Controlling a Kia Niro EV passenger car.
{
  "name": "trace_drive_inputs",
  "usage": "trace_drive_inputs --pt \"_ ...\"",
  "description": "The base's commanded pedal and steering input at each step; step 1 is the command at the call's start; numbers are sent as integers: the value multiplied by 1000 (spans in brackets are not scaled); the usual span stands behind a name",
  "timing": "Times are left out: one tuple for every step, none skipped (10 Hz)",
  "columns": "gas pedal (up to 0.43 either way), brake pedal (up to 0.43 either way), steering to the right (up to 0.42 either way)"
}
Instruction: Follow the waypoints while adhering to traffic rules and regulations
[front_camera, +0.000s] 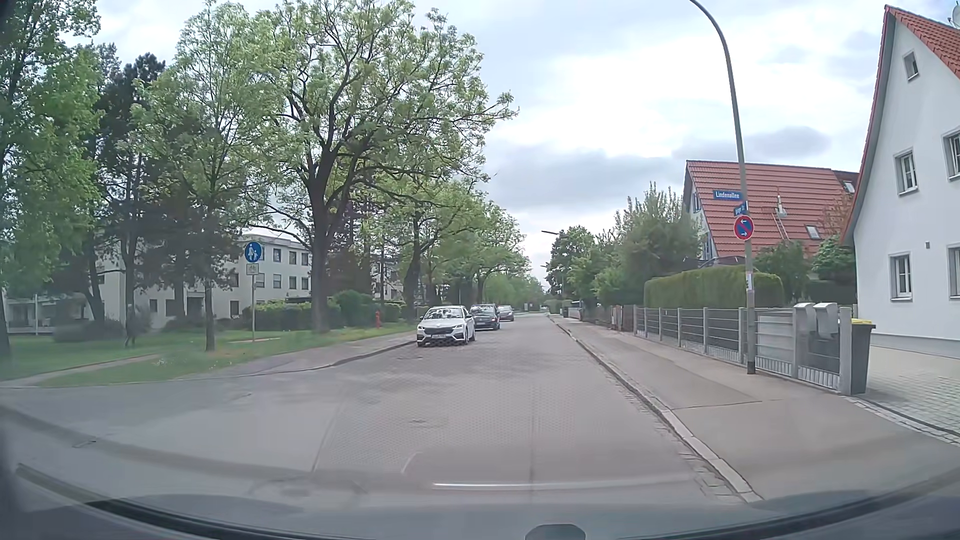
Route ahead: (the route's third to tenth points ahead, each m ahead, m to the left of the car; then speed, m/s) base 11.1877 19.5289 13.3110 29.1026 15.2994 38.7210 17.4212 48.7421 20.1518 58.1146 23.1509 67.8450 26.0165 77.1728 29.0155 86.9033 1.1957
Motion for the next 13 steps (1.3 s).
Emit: trace_drive_inputs --pt "0 226 -94" --pt "0 226 -94" --pt "0 232 -94" --pt "0 232 -93" --pt "0 226 -94" --pt "0 226 -94" --pt "0 226 -97" --pt "0 232 -99" --pt "0 232 -100" --pt "0 232 -101" --pt "0 232 -104" --pt "0 232 -108" --pt "0 232 -116"
